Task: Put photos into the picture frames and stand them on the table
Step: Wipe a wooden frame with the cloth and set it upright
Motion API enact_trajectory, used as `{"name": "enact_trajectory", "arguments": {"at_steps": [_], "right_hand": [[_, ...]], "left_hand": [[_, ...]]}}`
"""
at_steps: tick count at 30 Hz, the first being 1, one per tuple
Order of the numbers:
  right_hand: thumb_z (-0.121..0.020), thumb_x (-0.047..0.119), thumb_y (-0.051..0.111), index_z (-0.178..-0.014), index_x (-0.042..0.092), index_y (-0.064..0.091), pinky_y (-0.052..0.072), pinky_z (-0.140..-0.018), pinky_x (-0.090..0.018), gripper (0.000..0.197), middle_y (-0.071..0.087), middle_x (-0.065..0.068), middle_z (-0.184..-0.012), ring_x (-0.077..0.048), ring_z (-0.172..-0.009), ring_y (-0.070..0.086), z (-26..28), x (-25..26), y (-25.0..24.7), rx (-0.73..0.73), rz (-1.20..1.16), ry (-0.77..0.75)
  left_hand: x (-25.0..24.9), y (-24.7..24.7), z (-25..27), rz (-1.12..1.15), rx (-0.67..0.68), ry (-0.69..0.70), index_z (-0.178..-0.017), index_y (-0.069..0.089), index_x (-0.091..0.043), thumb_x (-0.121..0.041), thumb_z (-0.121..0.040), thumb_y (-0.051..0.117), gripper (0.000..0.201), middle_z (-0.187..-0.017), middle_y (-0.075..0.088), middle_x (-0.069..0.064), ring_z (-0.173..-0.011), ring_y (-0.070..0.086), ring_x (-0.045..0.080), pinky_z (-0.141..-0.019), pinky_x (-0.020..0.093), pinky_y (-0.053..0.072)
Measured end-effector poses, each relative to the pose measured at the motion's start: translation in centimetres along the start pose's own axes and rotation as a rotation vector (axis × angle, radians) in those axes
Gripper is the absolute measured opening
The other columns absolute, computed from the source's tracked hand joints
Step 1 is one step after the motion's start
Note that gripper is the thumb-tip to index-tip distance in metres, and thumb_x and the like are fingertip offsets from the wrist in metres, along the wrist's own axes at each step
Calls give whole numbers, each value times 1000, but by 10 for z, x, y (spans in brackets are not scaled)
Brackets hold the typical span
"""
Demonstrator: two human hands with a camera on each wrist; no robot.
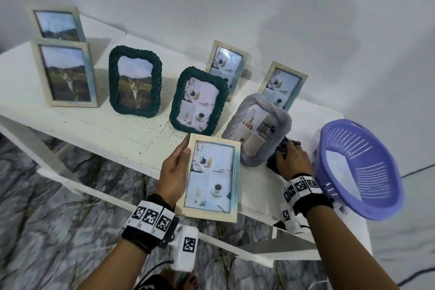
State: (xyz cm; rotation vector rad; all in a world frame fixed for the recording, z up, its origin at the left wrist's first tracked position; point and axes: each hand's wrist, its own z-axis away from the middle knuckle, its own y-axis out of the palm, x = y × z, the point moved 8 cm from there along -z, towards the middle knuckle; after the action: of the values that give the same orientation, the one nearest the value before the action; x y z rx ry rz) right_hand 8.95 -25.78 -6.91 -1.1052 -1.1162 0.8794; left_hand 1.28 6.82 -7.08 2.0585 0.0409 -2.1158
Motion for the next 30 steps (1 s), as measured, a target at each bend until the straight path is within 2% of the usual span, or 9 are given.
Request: {"name": "enact_trajectory", "arguments": {"at_steps": [6, 9, 12, 15, 19, 22, 24, 27, 30], "right_hand": [[-96, 24, 48, -125, 10, 54, 42, -90, -43, 33, 58, -20, -119, -38, -107, 52, 32, 0, -18, -171, -212, -38], [-95, 18, 54, -106, 9, 62, 46, -78, -37, 16, 65, -15, -98, -33, -92, 59, 76, 12, -36, -338, -471, -83], [-100, 20, 48, -99, 11, 64, 52, -66, -33, 18, 69, -12, -89, -28, -82, 66, 112, 38, -11, -12, -966, -21], [-103, 27, 38, -114, 8, 63, 56, -71, -35, 33, 70, -17, -107, -27, -94, 69, 141, 72, 15, 349, -1462, 87], [-102, 14, 38, -119, 5, 58, 57, -74, -32, 28, 70, -11, -114, -23, -99, 69, 149, 88, 7, 356, -1857, 147], [-99, 21, 41, -115, 16, 65, 56, -80, -33, 29, 70, -9, -115, -24, -105, 67, 147, 88, -6, 287, -1765, 15], [-99, 29, 40, -114, 21, 68, 55, -81, -36, 33, 71, -7, -112, -25, -103, 67, 149, 93, -13, 281, -1591, -70], [-101, 23, 45, -120, 18, 64, 56, -75, -36, 27, 71, -4, -109, -23, -94, 69, 154, 104, -24, 254, -1409, -243], [-95, 9, 58, -126, 23, 58, 55, -74, -28, 34, 66, 9, -115, -16, -97, 67, 156, 110, -30, 103, -1158, -407]], "left_hand": [[5, 2, -3, 39, -20, -36, -144, 43, -13, -13, -105, 37, 39, -132, 58, -6, -116, 55, -8, -97, 11, 43], [-1, 10, -1, 78, -26, -52, -136, 47, -11, -13, -105, 37, 33, -116, 64, -8, -98, 63, -10, -82, 10, 48], [-6, 21, 3, 100, -26, -50, -124, 48, -13, -12, -104, 37, 22, -102, 66, -8, -86, 65, -7, -73, 10, 48], [-4, 29, 4, 84, -20, -43, -114, 53, -21, -16, -103, 42, 16, -100, 70, -10, -93, 66, 4, -82, 21, 48], [-9, 47, 11, 26, 117, -53, -131, 50, -21, -39, -97, 48, 39, -118, 68, -11, -111, 61, 3, -101, 32, 45], [-3, 69, 21, -149, 388, -194, -156, 10, -27, -77, -77, 53, 103, -159, 27, -7, -139, 35, 6, -113, 30, 27], [-2, 78, 26, -148, 481, -270, -156, -3, -30, -84, -66, 56, 121, -159, 21, -9, -135, 38, 4, -109, 26, 30], [-4, 87, 32, 54, 518, -355, -149, 31, -30, -80, -65, 65, 103, -143, 52, 4, -124, 56, 21, -103, 52, 46], [-6, 92, 40, 244, 543, -445, -137, 50, -15, -74, -74, 64, 87, -134, 57, 19, -128, 51, 38, -111, 63, 31]]}}
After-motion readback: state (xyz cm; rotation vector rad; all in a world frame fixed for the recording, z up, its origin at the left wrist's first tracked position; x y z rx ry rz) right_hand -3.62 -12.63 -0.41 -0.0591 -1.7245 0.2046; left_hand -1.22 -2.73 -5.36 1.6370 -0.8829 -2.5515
